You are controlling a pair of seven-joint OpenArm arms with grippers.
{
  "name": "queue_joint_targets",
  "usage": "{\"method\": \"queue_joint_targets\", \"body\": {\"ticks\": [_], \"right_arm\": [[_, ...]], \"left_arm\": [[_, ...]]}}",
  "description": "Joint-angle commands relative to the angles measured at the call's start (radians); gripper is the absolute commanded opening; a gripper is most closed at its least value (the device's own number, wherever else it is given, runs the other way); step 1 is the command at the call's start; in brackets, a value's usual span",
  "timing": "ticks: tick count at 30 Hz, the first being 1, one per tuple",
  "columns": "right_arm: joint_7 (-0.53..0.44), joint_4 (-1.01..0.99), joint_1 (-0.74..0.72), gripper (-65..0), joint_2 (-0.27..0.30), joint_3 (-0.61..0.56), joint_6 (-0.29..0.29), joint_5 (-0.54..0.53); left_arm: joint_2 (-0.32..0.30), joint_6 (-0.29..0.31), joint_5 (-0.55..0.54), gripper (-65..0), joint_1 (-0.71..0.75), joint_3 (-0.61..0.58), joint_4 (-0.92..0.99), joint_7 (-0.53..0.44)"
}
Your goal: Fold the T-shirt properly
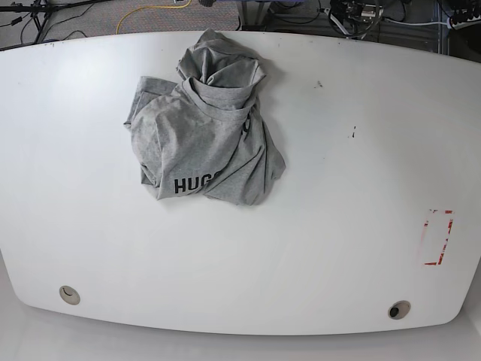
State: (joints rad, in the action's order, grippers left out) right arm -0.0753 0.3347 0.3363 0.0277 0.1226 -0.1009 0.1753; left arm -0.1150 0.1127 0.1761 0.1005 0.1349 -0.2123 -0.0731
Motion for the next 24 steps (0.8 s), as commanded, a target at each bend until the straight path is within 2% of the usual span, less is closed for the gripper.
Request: {"method": "queue_joint_targets", "body": {"ticks": [1, 24], "right_arm": [[-0.003, 0.001, 0.015, -53.2, 0.002, -0.002, 0.002, -0.010], [0.001, 0.004, 0.015, -53.3, 0.002, -0.006, 0.003, -0.006]], "left_arm": [[-0.009, 0.001, 0.003, -42.8, 0.005, 0.002, -0.002, -0.005], [-0.006, -0.002, 0.003, -42.8, 0.002, 0.002, -0.001, -0.004]]}}
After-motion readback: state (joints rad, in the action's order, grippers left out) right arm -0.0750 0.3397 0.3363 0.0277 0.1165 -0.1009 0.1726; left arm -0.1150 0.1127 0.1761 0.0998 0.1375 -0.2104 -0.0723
